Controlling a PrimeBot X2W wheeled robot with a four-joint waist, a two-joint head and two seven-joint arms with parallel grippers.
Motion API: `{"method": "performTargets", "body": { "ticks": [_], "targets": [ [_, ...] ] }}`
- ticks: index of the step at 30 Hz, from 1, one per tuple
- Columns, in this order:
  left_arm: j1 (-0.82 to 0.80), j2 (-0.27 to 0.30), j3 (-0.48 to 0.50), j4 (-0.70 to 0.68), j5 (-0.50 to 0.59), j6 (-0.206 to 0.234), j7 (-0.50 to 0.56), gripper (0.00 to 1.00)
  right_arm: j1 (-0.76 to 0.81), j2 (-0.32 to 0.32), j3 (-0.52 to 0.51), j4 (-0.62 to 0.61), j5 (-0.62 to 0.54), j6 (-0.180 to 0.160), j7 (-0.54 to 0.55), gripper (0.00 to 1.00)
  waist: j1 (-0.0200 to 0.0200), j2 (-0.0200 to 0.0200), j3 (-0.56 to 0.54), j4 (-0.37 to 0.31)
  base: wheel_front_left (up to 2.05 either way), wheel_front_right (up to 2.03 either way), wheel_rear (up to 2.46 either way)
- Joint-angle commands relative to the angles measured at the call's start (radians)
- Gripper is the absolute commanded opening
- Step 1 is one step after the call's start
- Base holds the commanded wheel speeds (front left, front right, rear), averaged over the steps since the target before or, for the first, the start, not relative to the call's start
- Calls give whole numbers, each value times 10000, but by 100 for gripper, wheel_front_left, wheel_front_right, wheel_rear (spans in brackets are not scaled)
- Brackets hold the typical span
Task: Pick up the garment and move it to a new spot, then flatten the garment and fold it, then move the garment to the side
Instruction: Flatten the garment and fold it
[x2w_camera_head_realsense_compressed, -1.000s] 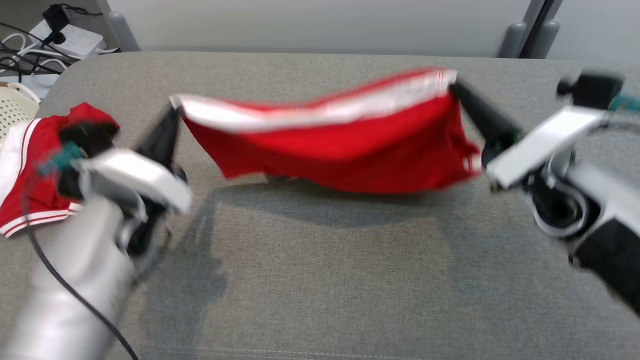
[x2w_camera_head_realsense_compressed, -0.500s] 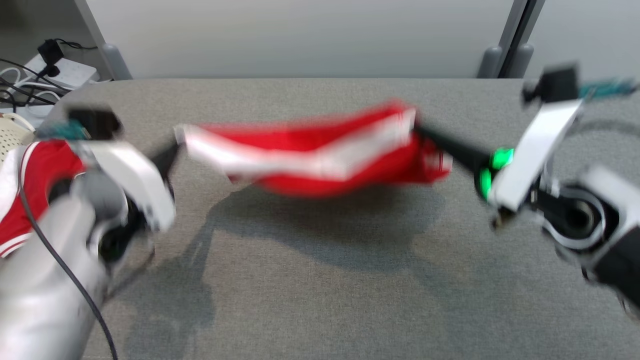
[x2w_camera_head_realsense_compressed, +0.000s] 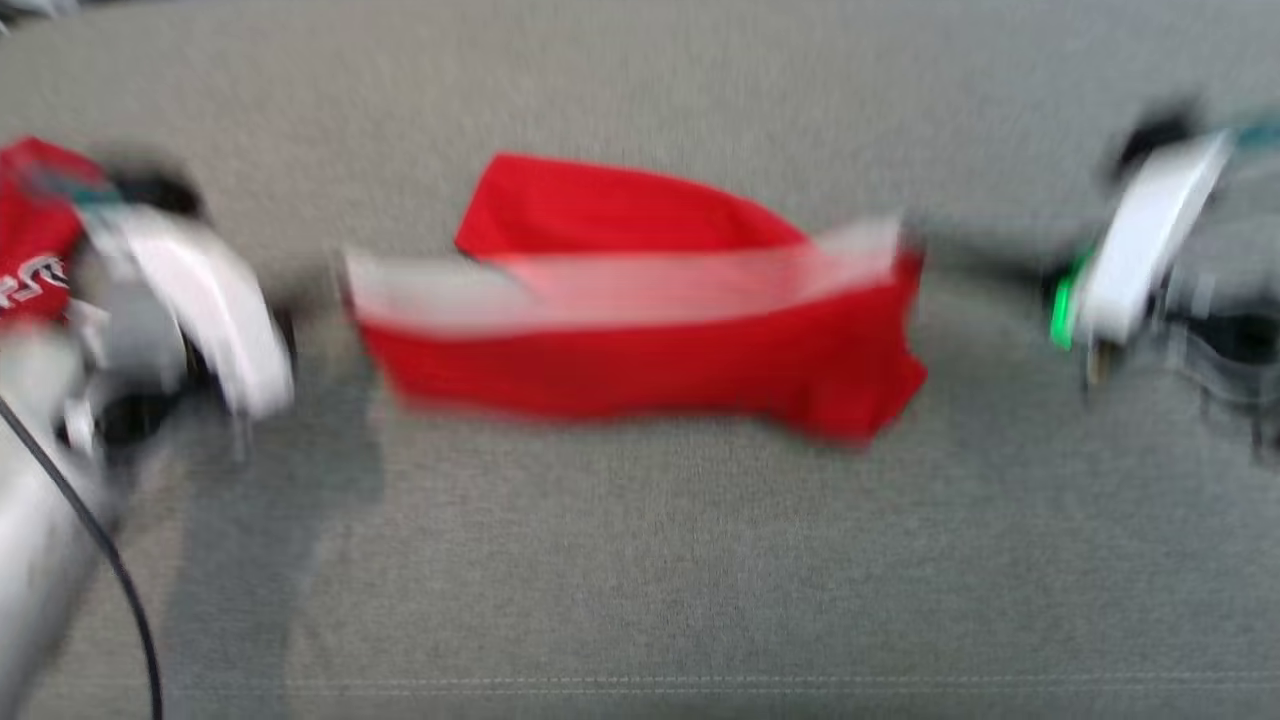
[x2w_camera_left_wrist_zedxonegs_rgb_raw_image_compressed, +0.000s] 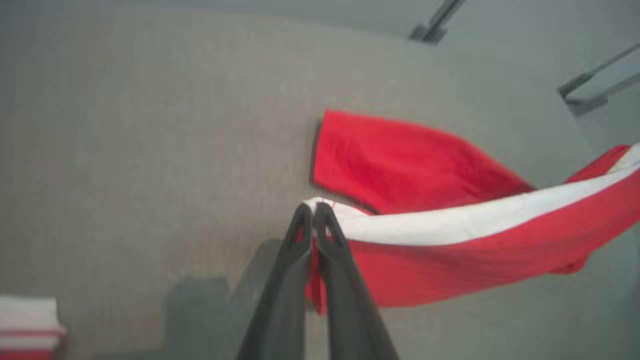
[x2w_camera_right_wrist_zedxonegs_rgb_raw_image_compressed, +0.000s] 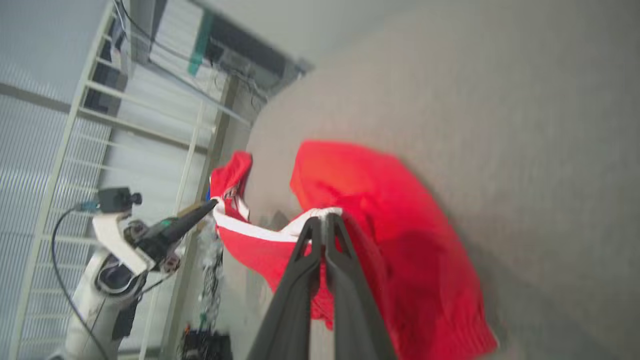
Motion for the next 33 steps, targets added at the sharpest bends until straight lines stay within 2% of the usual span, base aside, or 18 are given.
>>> {"method": "performTargets", "body": {
  "ticks": [1, 2, 4, 6, 9, 12, 17, 19, 24, 28, 33],
  "targets": [
    [-2175, 420, 1109, -139, 1256, -22, -1871, 0, -1475, 283, -975, 698, -561, 19, -1421, 0, 0, 0, 1606, -119, 0, 0, 0],
    [-2175, 420, 1109, -139, 1256, -22, -1871, 0, -1475, 283, -975, 698, -561, 19, -1421, 0, 0, 0, 1606, -119, 0, 0, 0],
    [-3660, -76, 1496, 175, 2280, -195, -4052, 0, -2958, 964, -2055, 1541, -623, 19, -2817, 0, 0, 0, 1997, -116, 0, 0, 0],
    [-4707, -526, 1521, 690, 2827, -429, -5214, 0, -3826, 1253, -2543, 1834, -696, 19, -3147, 0, 0, 0, 2033, -96, 0, 0, 0],
    [-5486, -948, 1339, 1633, 3149, -728, -6005, 0, -4131, 1382, -2649, 1874, -821, 19, -2846, 0, 0, 0, 1903, -143, 0, 0, 0],
    [-5551, -1199, 1099, 2469, 3217, -908, -6522, 0, -3761, 1393, -2765, 1705, -813, 19, -2641, 0, 0, 0, 1886, -195, 0, 0, 0],
    [-4035, -1564, 407, 3657, 2915, -1039, -7251, 0, -1795, 1372, -2601, 1749, -579, 19, -2075, 0, 0, 0, 1751, -226, 0, 0, 0],
    [-3064, -1818, 201, 3902, 2424, -1046, -7725, 0, -780, 1354, -2575, 1803, -543, 19, -1966, 0, 0, 0, 1623, -209, 0, 0, 0],
    [-670, -2206, -214, 4176, 1310, -1050, -8491, 0, 1582, 1336, -2868, 1706, -529, 19, -1779, 0, 0, 0, 1062, -117, 0, 0, 0],
    [537, -2272, -432, 4080, 1016, -1051, -8645, 0, 2940, 1364, -3464, 1295, -773, 19, -2023, 0, 0, 0, 526, -42, 0, 0, 0],
    [1550, -2380, 249, 3664, 1288, -1051, -8658, 0, 4111, 1537, -4057, 933, -1184, 19, -2057, 0, 0, 0, -124, -13, 0, 0, 0]
  ]
}}
